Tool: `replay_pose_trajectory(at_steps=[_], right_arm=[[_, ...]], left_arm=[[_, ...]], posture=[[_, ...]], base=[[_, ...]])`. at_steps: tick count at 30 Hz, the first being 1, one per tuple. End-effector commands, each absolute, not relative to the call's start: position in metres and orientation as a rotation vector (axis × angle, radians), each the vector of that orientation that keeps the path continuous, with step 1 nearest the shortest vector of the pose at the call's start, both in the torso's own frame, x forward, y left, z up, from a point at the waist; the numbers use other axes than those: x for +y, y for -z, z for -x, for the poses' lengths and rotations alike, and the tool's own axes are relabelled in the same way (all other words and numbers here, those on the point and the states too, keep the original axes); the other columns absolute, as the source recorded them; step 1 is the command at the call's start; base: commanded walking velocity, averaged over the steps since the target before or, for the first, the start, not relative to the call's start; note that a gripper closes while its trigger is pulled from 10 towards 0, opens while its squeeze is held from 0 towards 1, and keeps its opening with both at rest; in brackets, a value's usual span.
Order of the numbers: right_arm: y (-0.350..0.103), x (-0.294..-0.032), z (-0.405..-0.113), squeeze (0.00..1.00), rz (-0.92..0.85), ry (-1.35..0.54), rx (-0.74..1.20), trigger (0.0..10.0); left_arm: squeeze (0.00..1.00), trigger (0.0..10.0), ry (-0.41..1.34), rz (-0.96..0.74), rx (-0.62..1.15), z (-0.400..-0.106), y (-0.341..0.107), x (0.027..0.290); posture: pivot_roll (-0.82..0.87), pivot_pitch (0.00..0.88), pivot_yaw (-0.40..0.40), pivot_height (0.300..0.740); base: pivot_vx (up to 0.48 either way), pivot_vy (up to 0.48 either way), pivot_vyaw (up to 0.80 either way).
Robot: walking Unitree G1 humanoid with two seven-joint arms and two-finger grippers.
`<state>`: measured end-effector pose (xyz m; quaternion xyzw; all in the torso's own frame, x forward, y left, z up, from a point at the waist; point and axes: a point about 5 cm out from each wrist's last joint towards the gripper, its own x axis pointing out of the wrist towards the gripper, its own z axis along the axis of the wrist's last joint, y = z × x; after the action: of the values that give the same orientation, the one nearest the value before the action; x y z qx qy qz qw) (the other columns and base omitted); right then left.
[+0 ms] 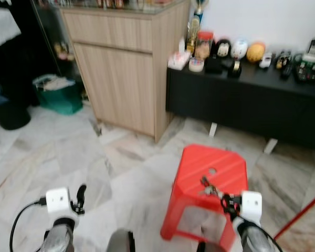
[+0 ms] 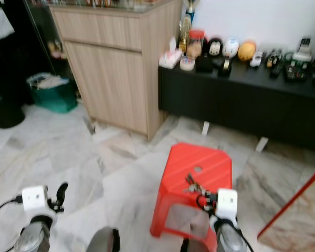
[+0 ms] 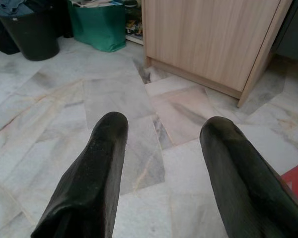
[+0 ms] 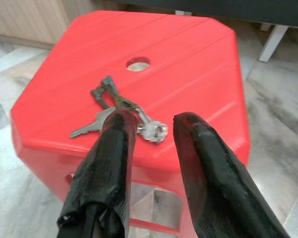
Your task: Hang keys on a hook
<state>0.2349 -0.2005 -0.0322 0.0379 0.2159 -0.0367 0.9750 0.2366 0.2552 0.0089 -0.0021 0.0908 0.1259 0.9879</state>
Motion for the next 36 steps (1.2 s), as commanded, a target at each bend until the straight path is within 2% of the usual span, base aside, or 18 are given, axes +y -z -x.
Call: replay_pose_trajectory(at_steps=[1,9,14,36], right_arm=[[0.03,-0.2028,-0.2365,0.0,-0.084,0.085,0.422,10.0],[0.0299,-0.2049,-0.2352,0.0,-0.051,0.075,0.422,10.0],[0.0287,-0.2054,-0.2362,0.0,-0.077,0.084,0.409,10.0],[0.0316,-0.2095,-0.2342,0.0,-0.106,0.146,0.429,10.0]], left_arm=[[0.0,10.0,-0.257,0.014,0.2,-0.2359,-0.0068,0.2577],[0.0,10.0,-0.26,0.016,0.204,-0.2362,-0.0067,0.2609],[0.0,10.0,-0.263,0.015,0.202,-0.2364,-0.0073,0.2636],[0.0,10.0,-0.233,-0.009,0.216,-0.2357,-0.0054,0.2658]], posture=[[0.03,0.0,-0.005,0.62],[0.02,0.0,-0.009,0.62],[0.03,0.0,-0.01,0.62],[0.03,0.0,-0.009,0.62]], base=[[0.0,0.0,0.0],[0.0,0.0,0.0],[0.255,0.0,0.55],[0.251,0.0,0.0]])
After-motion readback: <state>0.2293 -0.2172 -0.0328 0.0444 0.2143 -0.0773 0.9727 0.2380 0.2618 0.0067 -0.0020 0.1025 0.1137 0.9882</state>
